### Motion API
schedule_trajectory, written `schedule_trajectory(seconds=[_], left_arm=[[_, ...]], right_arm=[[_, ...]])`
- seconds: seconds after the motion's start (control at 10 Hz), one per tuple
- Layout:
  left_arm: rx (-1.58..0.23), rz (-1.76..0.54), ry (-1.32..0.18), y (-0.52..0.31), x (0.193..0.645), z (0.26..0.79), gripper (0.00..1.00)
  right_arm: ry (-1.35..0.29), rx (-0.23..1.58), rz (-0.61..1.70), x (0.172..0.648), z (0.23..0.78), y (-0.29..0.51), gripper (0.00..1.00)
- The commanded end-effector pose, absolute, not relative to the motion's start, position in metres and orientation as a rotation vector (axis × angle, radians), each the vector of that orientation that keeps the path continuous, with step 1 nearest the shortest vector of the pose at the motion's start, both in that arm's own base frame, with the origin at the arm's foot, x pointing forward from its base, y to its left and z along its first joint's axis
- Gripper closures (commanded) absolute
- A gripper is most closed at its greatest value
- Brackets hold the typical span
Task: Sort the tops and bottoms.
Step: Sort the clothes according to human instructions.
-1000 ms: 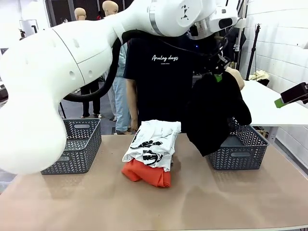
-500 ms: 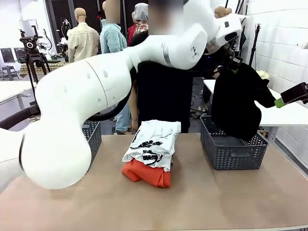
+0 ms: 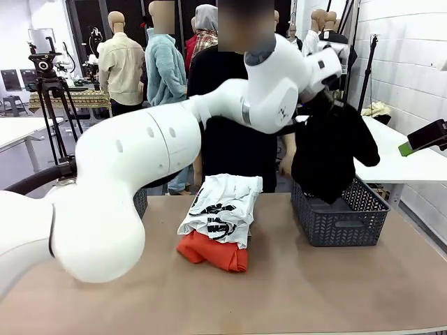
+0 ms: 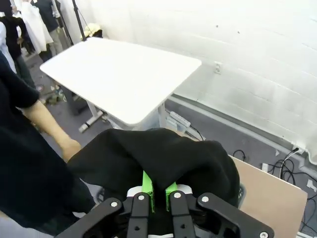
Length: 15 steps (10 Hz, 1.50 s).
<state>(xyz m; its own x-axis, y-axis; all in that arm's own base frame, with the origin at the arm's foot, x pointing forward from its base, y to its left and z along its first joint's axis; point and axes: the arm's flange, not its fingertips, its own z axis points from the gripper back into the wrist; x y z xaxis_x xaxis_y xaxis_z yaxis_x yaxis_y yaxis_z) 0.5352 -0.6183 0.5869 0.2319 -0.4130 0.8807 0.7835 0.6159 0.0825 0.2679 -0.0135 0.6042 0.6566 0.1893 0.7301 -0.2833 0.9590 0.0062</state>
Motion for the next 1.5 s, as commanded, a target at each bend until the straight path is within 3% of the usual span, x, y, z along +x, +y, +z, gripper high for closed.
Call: schedule_trajectory(seconds=[0.0,0.2,0.3,0.7,1.4], left_arm=[[-0.444,-0.804,-0.996,-0.722,0.624,0.612,1.00],[-0.413,-0.741,-0.895,-0.718,0.633,0.595,1.00],[-0.434,-0.828,-0.979,-0.625,0.544,0.550,1.00],[-0.398,-0.827,-0.972,-0.632,0.546,0.542,1.00],[-0.329,-0.779,-0.761,-0.699,0.601,0.432,1.00]], right_arm=[[-0.805,0.121,0.270,0.268,0.603,-0.013,0.00],[-0.805,0.121,0.270,0.268,0.603,-0.013,0.00],[-0.805,0.121,0.270,0.268,0.603,-0.013,0.00],[-0.805,0.121,0.270,0.268,0.603,-0.013,0.00],[-0.805,0.121,0.270,0.268,0.603,-0.013,0.00]])
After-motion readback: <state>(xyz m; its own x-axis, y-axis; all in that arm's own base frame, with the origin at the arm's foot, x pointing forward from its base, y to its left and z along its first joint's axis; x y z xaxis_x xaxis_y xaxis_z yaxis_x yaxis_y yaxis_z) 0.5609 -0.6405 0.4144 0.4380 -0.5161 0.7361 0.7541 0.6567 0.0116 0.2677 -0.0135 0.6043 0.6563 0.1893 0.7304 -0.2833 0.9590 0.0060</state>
